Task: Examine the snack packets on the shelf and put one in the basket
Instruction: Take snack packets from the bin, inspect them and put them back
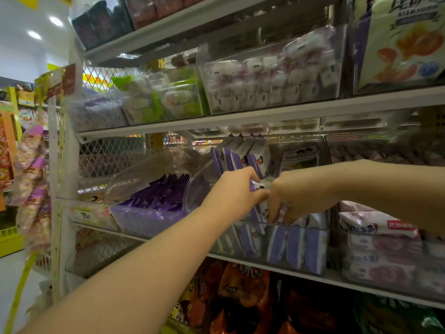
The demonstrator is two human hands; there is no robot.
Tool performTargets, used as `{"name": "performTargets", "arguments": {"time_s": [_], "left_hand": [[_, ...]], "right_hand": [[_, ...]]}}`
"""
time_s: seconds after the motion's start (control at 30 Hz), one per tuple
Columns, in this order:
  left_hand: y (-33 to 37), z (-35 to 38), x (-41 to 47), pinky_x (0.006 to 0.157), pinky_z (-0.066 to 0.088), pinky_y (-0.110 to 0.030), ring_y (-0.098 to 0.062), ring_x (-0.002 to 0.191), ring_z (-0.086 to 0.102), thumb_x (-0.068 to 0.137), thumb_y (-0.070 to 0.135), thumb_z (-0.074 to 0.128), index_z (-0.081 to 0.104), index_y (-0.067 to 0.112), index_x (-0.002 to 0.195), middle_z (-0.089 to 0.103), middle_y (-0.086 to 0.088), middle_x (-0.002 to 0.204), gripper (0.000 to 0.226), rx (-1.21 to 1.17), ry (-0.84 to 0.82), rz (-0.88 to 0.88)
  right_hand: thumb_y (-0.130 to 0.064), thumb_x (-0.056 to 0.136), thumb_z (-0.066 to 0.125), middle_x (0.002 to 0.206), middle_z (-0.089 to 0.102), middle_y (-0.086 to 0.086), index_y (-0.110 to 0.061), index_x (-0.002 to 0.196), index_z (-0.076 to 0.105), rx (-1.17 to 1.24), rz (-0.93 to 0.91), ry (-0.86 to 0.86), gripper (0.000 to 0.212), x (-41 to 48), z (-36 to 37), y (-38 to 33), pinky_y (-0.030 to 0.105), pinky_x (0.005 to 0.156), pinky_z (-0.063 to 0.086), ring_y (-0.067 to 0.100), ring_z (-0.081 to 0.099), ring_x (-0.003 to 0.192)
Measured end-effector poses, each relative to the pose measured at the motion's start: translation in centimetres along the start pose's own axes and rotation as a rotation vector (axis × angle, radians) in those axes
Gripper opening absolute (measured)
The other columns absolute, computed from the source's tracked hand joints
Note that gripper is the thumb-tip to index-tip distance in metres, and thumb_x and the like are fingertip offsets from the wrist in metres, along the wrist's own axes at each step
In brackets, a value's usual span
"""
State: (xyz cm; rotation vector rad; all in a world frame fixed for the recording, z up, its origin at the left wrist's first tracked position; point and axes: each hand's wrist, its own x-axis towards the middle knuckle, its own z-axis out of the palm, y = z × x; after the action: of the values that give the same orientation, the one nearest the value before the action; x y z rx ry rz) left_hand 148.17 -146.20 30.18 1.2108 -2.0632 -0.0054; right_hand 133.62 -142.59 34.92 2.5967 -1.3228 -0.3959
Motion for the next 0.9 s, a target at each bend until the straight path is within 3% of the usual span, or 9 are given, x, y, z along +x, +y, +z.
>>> {"name": "performTargets", "arguments": {"time_s": [0.07,0.13,0.2,0.27,0.33,0.43,0.67,0.77,0.9], "left_hand": [[-0.3,0.5,-0.5,0.062,0.049,-0.029,-0.014,0.076,0.060,0.092,0.045,0.058,0.054,0.026,0.119,0.061,0.004,0.086,0.034,0.063,-0.054,0.039],[-0.8,0.6,-0.8,0.051,0.042,-0.015,-0.006,0.065,0.055,0.096,0.043,0.052,0.051,0.026,0.126,0.058,0.009,0.079,0.035,0.015,-0.143,0.051],[-1.2,0.2,-1.2,0.052,0.036,-0.007,-0.001,0.069,0.051,0.097,0.043,0.050,0.050,0.027,0.134,0.060,0.010,0.091,0.040,-0.057,-0.260,0.054],[-1.7,-0.1,-1.4,0.078,0.039,-0.012,-0.007,0.099,0.053,0.097,0.046,0.048,0.047,0.032,0.139,0.055,0.006,0.126,0.044,-0.068,-0.345,0.082],[-2.1,-0.2,-1.7,0.100,0.032,-0.025,-0.013,0.129,0.038,0.097,0.051,0.044,0.046,0.035,0.140,0.041,0.007,0.144,0.046,-0.013,-0.384,0.118],[-2.2,0.0,-2.3,0.115,0.023,-0.037,-0.014,0.141,0.023,0.100,0.051,0.032,0.051,0.033,0.138,0.030,0.009,0.154,0.045,0.086,-0.423,0.188],[-2.4,0.6,-2.8,0.112,0.030,-0.040,-0.011,0.138,0.034,0.105,0.037,0.023,0.048,0.025,0.141,0.040,0.010,0.151,0.046,0.151,-0.387,0.275],[-2.5,0.7,-3.0,0.110,0.032,-0.043,-0.015,0.133,0.040,0.105,0.039,0.023,0.047,0.024,0.140,0.048,0.005,0.145,0.045,0.144,-0.375,0.241],[-2.3,0.6,-2.8,0.112,0.030,-0.041,-0.015,0.135,0.038,0.105,0.038,0.022,0.044,0.025,0.143,0.045,0.004,0.148,0.045,0.085,-0.397,0.188]], "right_hand": [[-0.018,0.092,0.059,0.088,0.059,-0.022,-0.023,0.118,0.066,-0.004,-0.003,-0.019,0.028,0.1,-0.2,-0.1,-0.001,0.068,0.037,-0.008,0.055,0.077],[-0.019,0.093,0.058,0.105,0.063,-0.012,-0.022,0.119,0.065,-0.003,-0.004,-0.030,0.028,0.1,-0.1,-0.2,0.003,0.072,0.037,0.001,0.056,0.088],[-0.019,0.093,0.057,0.095,0.058,-0.017,-0.025,0.121,0.064,-0.017,0.006,-0.027,0.029,0.0,0.0,-0.3,-0.003,0.064,0.034,-0.003,0.050,0.074],[-0.020,0.093,0.058,0.080,0.051,-0.024,-0.027,0.120,0.065,-0.002,0.023,-0.014,0.028,0.0,0.1,-0.1,-0.006,0.060,0.032,-0.009,0.048,0.063],[-0.020,0.093,0.058,0.075,0.048,-0.025,-0.027,0.118,0.065,0.053,0.045,-0.007,0.027,0.0,0.1,0.1,-0.005,0.059,0.034,-0.019,0.048,0.060],[-0.020,0.093,0.055,0.071,0.049,-0.023,-0.028,0.115,0.066,0.115,0.062,-0.006,0.026,-0.1,0.3,0.2,-0.004,0.055,0.035,-0.026,0.044,0.058],[-0.038,0.088,0.058,0.080,0.057,-0.017,-0.026,0.109,0.067,0.166,0.109,-0.059,0.026,0.1,-0.1,0.0,0.008,0.054,0.039,-0.015,0.051,0.063],[-0.053,0.089,0.055,0.087,0.055,-0.020,-0.034,0.111,0.065,0.095,0.103,-0.103,0.031,0.3,0.2,-0.3,0.008,0.054,0.035,-0.012,0.050,0.068],[-0.056,0.089,0.052,0.101,0.060,-0.017,-0.036,0.111,0.066,0.103,0.116,-0.143,0.033,0.0,-0.3,-0.2,0.009,0.060,0.038,-0.007,0.054,0.077]]}}
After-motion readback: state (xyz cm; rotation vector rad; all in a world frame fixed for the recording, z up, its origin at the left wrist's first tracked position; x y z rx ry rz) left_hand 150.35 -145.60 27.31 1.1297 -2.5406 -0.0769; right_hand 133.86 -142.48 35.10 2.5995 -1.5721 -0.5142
